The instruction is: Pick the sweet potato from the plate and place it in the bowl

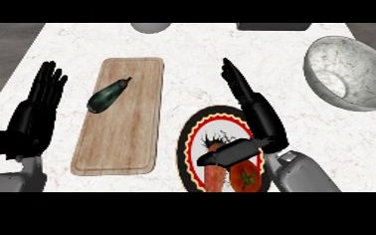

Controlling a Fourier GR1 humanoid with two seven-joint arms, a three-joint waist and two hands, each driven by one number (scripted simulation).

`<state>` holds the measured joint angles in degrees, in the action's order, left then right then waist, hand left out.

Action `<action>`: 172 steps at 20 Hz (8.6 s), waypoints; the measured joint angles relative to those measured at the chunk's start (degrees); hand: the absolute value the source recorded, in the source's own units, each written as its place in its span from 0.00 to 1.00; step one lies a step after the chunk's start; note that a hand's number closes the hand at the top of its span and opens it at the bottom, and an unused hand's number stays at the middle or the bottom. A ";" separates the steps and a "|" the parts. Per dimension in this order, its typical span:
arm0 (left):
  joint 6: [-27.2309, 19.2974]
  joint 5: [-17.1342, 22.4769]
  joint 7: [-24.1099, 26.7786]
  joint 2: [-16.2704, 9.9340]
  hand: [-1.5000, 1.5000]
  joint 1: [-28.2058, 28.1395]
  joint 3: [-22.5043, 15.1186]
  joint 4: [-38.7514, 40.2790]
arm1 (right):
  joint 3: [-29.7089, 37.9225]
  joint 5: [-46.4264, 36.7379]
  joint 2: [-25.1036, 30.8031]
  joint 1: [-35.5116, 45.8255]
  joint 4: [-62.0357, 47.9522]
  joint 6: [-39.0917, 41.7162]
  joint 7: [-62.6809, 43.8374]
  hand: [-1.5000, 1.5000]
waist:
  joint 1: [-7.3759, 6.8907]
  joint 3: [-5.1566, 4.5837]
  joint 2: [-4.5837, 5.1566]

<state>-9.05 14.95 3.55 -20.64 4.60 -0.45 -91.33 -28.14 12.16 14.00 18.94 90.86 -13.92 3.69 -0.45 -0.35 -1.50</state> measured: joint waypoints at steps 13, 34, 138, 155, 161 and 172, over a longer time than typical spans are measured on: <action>-0.08 0.72 -0.89 -4.38 0.50 4.36 6.49 3.98 | -22.09 -40.75 1.79 -5.53 19.93 -13.34 -24.61 0.00 | 3.17 0.01 0.25; 1.55 0.09 -0.72 -3.20 0.50 7.36 6.22 5.67 | -19.25 -27.50 15.28 2.60 44.53 26.81 -68.12 0.00 | 0.75 0.18 1.33; 8.86 -6.76 -1.79 2.92 0.50 8.94 14.20 6.06 | 70.79 -24.02 61.10 -18.85 -48.97 38.50 31.82 1.00 | 0.40 0.35 1.48; 8.79 -7.44 -3.73 3.44 0.50 11.28 13.24 5.65 | 52.12 -20.98 52.90 5.20 -33.83 44.27 3.41 1.00 | -1.03 0.29 1.72; 7.91 -8.45 -3.51 4.66 0.50 10.50 12.42 5.00 | 43.93 -25.86 44.48 12.03 -34.93 40.05 -0.76 1.00 | -1.09 0.32 1.78; 9.72 -7.08 -3.18 3.31 0.50 10.17 14.25 5.42 | 37.17 -37.48 32.74 17.18 -46.06 26.85 -4.02 0.00 | -0.84 0.37 1.84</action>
<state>0.67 7.87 0.37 -17.33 14.77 13.79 -85.91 9.03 -25.32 46.74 36.13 44.81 12.94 -0.33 -1.29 0.02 0.34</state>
